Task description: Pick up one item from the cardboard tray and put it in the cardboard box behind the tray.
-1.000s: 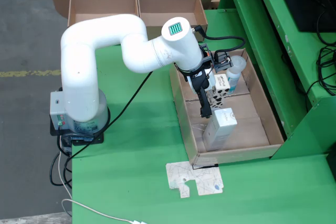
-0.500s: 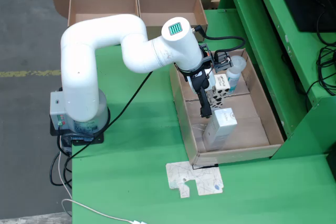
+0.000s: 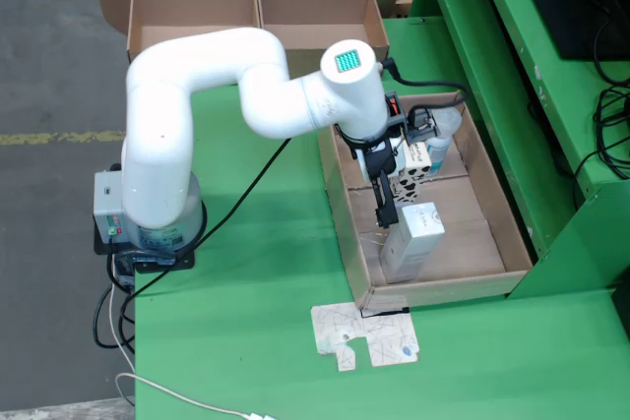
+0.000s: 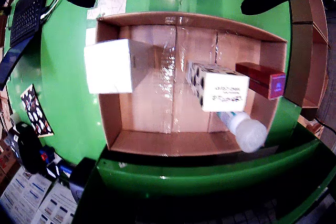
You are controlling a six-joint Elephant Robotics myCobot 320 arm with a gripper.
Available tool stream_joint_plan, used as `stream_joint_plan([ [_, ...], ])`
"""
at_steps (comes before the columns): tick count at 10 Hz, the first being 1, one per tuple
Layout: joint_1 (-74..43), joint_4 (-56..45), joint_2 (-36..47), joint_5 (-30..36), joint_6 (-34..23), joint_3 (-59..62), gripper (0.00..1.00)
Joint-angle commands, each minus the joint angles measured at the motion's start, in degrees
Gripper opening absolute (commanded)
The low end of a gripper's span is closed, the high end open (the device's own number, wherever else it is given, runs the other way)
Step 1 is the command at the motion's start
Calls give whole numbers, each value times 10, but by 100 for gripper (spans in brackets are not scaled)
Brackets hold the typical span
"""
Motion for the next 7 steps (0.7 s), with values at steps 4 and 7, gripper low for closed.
stream_joint_plan([
  [4,-23,-161,-131,19,-20,360,100],
  [7,-15,-196,-128,9,-16,406,100],
])
